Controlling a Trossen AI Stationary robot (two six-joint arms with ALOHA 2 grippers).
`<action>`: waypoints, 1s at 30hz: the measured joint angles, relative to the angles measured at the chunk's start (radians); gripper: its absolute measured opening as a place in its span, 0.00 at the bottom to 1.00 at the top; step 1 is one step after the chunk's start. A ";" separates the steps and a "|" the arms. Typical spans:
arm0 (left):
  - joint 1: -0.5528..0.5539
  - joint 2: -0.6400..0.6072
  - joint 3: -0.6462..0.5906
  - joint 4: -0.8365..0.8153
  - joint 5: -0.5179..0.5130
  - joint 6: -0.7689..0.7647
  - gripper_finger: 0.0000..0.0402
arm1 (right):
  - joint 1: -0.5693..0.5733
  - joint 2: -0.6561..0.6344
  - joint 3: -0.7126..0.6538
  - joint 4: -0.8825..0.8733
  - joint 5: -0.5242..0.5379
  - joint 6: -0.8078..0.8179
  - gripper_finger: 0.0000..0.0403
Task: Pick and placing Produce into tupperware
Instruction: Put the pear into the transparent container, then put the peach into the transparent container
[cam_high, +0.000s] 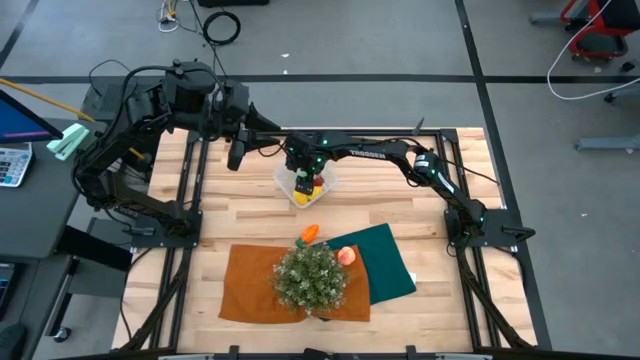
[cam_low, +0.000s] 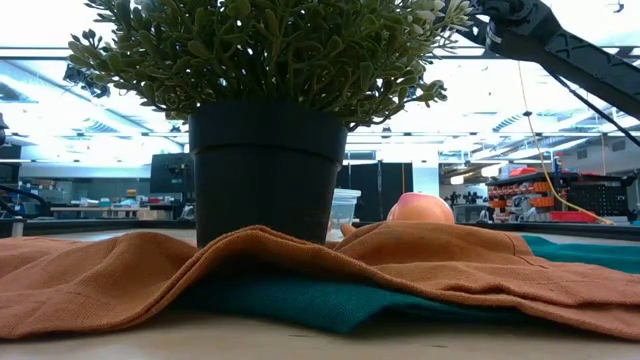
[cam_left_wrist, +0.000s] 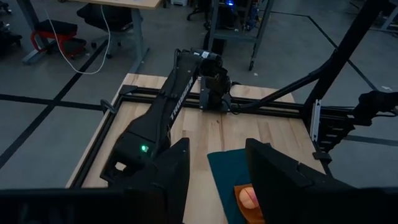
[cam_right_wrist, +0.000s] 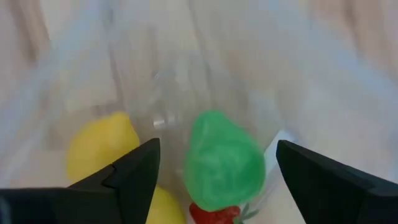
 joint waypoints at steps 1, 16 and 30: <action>0.000 0.000 0.000 0.000 0.000 0.000 0.40 | 0.000 0.000 0.018 -0.006 0.000 -0.006 0.72; 0.000 0.000 0.000 -0.005 0.000 -0.001 0.40 | 0.000 -0.171 0.131 -0.400 -0.032 -0.084 0.63; 0.002 0.003 0.000 0.027 -0.013 -0.018 0.40 | 0.002 -0.843 -0.624 -0.181 -0.048 0.127 0.59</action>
